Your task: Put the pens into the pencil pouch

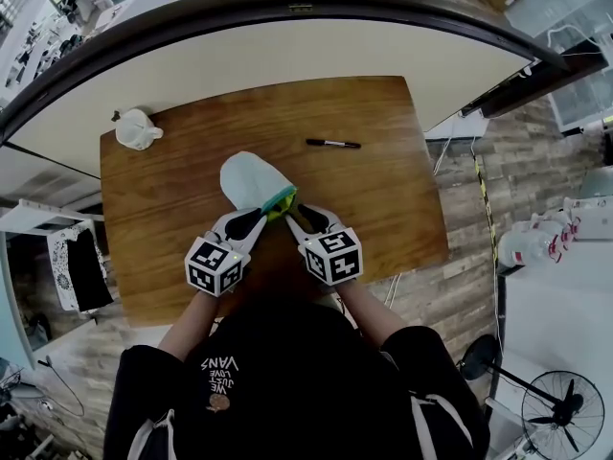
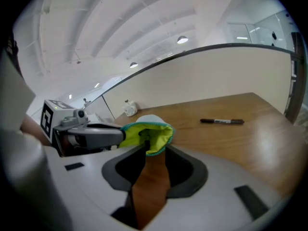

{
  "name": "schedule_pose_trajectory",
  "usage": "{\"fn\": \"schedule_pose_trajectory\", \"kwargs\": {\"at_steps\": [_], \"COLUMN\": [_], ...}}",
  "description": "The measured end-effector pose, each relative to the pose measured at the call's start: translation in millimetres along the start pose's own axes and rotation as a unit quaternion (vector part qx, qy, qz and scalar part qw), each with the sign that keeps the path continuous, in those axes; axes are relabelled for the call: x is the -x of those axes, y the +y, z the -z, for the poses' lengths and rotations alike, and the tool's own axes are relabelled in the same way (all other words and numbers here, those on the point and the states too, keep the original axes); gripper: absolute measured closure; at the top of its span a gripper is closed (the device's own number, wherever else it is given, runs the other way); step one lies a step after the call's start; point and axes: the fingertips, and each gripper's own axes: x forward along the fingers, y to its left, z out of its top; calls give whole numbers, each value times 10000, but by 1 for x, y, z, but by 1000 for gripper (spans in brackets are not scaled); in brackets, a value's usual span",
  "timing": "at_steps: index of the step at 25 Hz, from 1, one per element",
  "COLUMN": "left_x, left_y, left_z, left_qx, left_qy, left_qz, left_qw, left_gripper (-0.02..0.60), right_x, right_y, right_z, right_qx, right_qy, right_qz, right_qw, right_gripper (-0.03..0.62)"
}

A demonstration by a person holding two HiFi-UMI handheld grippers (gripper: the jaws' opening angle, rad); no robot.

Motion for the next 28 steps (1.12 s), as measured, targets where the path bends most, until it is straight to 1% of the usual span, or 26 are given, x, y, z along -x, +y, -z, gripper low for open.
{"fn": "schedule_pose_trajectory", "kwargs": {"at_steps": [6,14,17,21,25,28], "left_x": [-5,-21,-27,-35,-38,-40], "left_y": [8,13,14,16,19,20], "left_z": [-3,-4,-4,0,4,6], "left_qx": [80,270,337,423,517,585], "left_qy": [26,11,5,42,69,60], "left_qz": [-243,-586,-682,-785,-917,-1006], "left_qw": [9997,9979,9971,9960,9944,9932], "left_gripper": [531,531,531,531,531,531], "right_x": [9,12,8,-2,-14,-25], "right_y": [-65,-141,-168,-202,-223,-234], "right_z": [-1,-24,-32,-31,-34,-38], "right_qx": [320,980,1297,1722,2111,2456], "right_qy": [157,351,490,690,790,850], "right_qz": [511,847,978,1239,1278,1131], "right_qw": [9981,9910,9855,9748,9658,9590], "right_gripper": [500,500,500,500,500,497]}}
